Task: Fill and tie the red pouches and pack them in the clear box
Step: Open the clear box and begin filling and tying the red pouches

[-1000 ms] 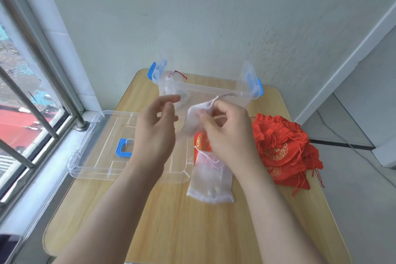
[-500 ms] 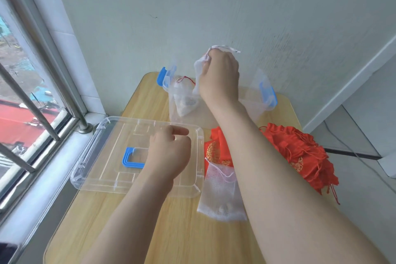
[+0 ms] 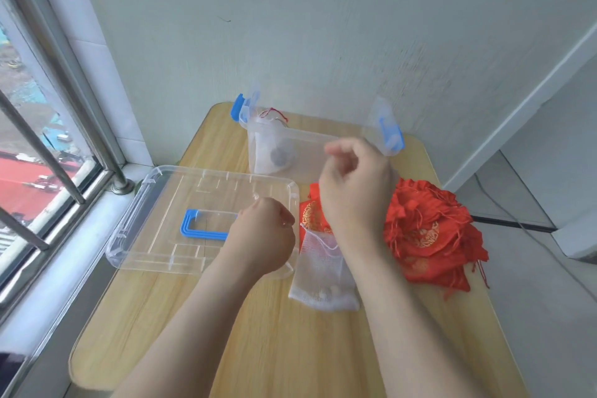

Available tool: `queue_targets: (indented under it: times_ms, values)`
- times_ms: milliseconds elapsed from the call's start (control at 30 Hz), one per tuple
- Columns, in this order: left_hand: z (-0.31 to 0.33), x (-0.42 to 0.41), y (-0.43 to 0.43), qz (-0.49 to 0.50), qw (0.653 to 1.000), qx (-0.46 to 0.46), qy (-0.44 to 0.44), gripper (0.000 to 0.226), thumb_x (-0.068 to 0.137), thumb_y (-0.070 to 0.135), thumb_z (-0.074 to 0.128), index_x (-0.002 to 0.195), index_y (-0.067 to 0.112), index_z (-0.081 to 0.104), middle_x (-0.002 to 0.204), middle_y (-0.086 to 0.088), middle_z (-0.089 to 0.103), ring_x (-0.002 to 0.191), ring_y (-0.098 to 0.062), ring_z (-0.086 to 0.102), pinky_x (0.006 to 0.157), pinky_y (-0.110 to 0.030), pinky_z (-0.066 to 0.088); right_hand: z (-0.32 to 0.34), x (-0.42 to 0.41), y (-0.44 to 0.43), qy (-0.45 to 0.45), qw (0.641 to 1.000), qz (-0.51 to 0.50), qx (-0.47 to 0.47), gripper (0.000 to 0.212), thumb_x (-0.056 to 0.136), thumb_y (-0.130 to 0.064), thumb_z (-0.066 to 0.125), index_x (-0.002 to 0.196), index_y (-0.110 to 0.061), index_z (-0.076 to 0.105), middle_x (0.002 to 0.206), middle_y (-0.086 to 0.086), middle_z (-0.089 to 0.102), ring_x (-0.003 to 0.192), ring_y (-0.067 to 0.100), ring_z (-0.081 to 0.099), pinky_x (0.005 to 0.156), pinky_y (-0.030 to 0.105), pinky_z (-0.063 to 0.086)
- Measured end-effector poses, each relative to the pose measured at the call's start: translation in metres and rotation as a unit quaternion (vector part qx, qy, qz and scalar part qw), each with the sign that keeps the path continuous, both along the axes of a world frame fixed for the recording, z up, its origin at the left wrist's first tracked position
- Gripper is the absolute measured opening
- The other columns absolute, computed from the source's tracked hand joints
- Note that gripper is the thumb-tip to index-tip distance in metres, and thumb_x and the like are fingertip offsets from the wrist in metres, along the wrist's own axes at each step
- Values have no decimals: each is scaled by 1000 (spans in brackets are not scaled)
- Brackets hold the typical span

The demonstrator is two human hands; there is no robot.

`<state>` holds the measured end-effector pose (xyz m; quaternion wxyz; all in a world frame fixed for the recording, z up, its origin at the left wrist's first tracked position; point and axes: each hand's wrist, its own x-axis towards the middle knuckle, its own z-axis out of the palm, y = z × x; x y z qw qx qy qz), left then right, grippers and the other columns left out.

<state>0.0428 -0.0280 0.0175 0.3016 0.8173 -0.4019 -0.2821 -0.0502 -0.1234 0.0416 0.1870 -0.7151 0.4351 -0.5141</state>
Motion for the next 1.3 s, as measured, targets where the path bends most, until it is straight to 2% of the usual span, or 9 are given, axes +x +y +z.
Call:
queue_targets:
  times_ms: [233,567,633,700,767,900,1000,1133,1300]
  values:
    - [-6,-21,8,-56,998,2,-27,41,99,12,61,139,18,63,136,1,64,124,-20,60,100,-30,49,-31,-68,18,99,968,-47,227,27,86,-4,61,93,-24,78,84,-9,76,88,18,73,77,24,47]
    - [-23,-26,0,-89,990,16,-108,50,104,9,54,152,21,50,144,-7,50,132,-29,54,108,-33,39,-30,-86,24,280,920,105,252,46,84,-12,66,127,-28,69,97,-6,70,97,15,65,85,35,56]
    - [-22,-28,-2,-94,987,18,-129,41,104,10,52,145,19,57,135,-7,54,125,-29,57,103,-33,41,-28,-87,19,256,923,117,263,20,84,-16,73,101,-26,79,75,-10,71,76,8,67,69,27,54]
    - [-21,-30,-5,-57,990,1,-130,22,107,19,50,107,10,70,106,-8,65,101,-31,62,85,-37,46,-24,-85,18,198,935,122,266,7,86,-24,78,79,-23,80,62,-14,70,62,1,65,56,13,45]
    - [-11,-35,-9,11,996,-28,-82,53,108,35,47,66,3,46,66,-8,52,69,-31,49,62,-39,39,-21,-82,14,127,947,121,269,15,87,-23,76,72,-19,78,59,-18,68,60,-1,63,53,9,41]
    - [6,-37,-13,86,983,-128,97,79,103,66,36,78,-7,53,71,-20,61,71,-36,59,68,-40,51,-13,-75,14,-28,942,143,302,14,89,-18,77,75,-19,76,67,-8,72,66,10,68,63,27,53]
    - [12,-38,-15,42,962,-199,180,68,106,60,41,93,2,72,87,-20,76,85,-35,73,87,-47,57,-10,-69,19,-65,937,160,303,7,90,-15,80,85,-18,77,74,6,76,68,24,76,62,40,62]
    - [16,-37,-15,43,952,-250,170,54,110,39,50,78,-5,56,64,-8,53,61,-20,47,65,-35,39,-2,-65,27,-103,899,242,351,10,91,-1,75,95,-9,73,83,22,74,65,30,77,50,31,57]
    - [12,-23,-14,39,964,-235,119,58,111,42,49,80,-7,49,68,-7,43,62,-16,41,61,-32,32,4,-62,28,-130,857,275,416,14,99,-18,71,110,-9,69,81,10,77,67,25,74,48,24,51]
